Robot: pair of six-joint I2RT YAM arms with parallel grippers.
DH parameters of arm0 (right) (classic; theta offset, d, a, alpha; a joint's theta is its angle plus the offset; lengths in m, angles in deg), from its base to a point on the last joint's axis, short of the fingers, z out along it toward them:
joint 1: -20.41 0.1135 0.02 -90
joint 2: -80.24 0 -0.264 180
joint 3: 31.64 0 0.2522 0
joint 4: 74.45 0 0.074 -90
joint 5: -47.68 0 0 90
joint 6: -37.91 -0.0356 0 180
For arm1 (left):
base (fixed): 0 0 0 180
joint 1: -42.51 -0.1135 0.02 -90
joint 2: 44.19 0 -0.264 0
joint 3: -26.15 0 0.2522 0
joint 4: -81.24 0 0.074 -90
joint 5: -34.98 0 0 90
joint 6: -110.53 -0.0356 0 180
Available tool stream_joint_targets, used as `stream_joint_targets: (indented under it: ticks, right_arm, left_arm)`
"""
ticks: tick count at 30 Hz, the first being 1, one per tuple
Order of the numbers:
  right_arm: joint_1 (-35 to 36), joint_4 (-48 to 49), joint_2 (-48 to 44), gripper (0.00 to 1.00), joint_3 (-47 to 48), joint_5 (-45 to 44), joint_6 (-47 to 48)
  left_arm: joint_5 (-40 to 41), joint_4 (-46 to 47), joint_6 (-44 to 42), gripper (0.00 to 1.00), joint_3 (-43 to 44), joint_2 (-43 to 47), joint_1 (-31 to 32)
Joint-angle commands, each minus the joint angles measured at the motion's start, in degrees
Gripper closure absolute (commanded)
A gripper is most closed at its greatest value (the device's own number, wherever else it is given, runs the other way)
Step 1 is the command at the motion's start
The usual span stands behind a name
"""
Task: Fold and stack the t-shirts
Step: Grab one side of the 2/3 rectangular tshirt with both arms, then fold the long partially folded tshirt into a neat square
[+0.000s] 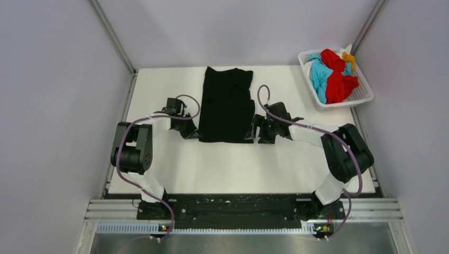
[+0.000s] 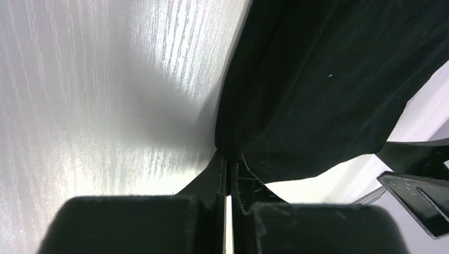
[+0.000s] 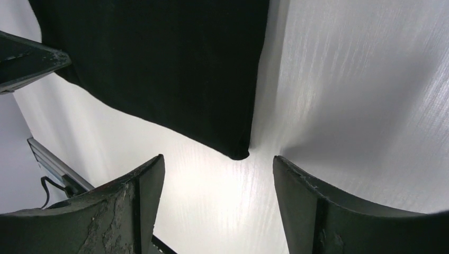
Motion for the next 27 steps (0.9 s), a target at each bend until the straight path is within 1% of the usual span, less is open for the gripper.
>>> stream_joint_targets:
  ticks: [1,3,5,10,12,13,16,19,21,22,23,25,26,27]
  right_arm:
    - [1.0,2.7,2.2,0.28,-0.6,0.4,-0.8]
    - [1.1,3.4,3.5,0.36,-0.4,0.9,-0.7]
    - [1.1,3.3,4.7,0.50,0.2,2.1,-0.6]
    - [1.5,3.3,4.6,0.77,-0.5,1.2,-0.4]
    - [1.5,3.2,4.4,0.95,-0.4,2.1,0.3]
    - [1.5,3.4,4.0,1.00,-0.5,2.9,0.6]
    - [1.7,1.2,1.6,1.00,-0.8,5.6,3.2]
    - [1.7,-5.1,-3.3,1.00,-1.7,9.8,7.5]
    - [1.8,-10.7,-8.2,1.00,-2.0,13.5,10.0]
    - [1.8,-12.6,-10.6,1.00,-2.5,15.9,10.6]
    - [1.8,-14.3,-12.8,1.00,-2.7,19.2,11.1]
    - [1.8,-17.9,-17.0,1.00,-2.5,25.3,12.2]
    - [1.8,-20.1,-19.1,1.00,-1.7,27.0,12.8]
    - [1.8,-22.3,-21.2,1.00,-0.4,27.0,13.6]
  left_arm:
    - [1.8,-0.2,-0.7,1.00,-1.2,0.0,0.0]
    - [1.9,-0.3,-0.7,1.00,-1.3,0.2,0.1]
    - [1.7,-0.3,-0.6,1.00,-1.4,0.1,0.0]
    - [0.6,1.1,-0.9,1.00,-2.9,2.4,0.1]
    - [0.7,1.0,-1.1,1.00,-3.4,3.5,0.1]
    - [0.5,1.0,-1.2,1.00,-4.1,4.2,0.1]
    - [-0.8,1.2,-0.7,1.00,-6.9,7.6,0.1]
    - [-2.8,-1.1,-0.1,1.00,-10.2,13.1,0.3]
    - [-2.3,-3.9,0.4,1.00,-12.3,18.4,0.9]
    - [-1.7,-6.4,0.7,1.00,-13.2,22.6,1.4]
    - [-1.1,-7.8,1.2,1.00,-14.2,24.9,1.9]
    - [-1.5,-12.7,2.3,1.00,-15.4,32.5,2.6]
    - [-2.6,-14.5,2.6,1.00,-15.5,35.4,2.7]
    - [-3.4,-16.5,2.7,1.00,-15.1,38.4,2.7]
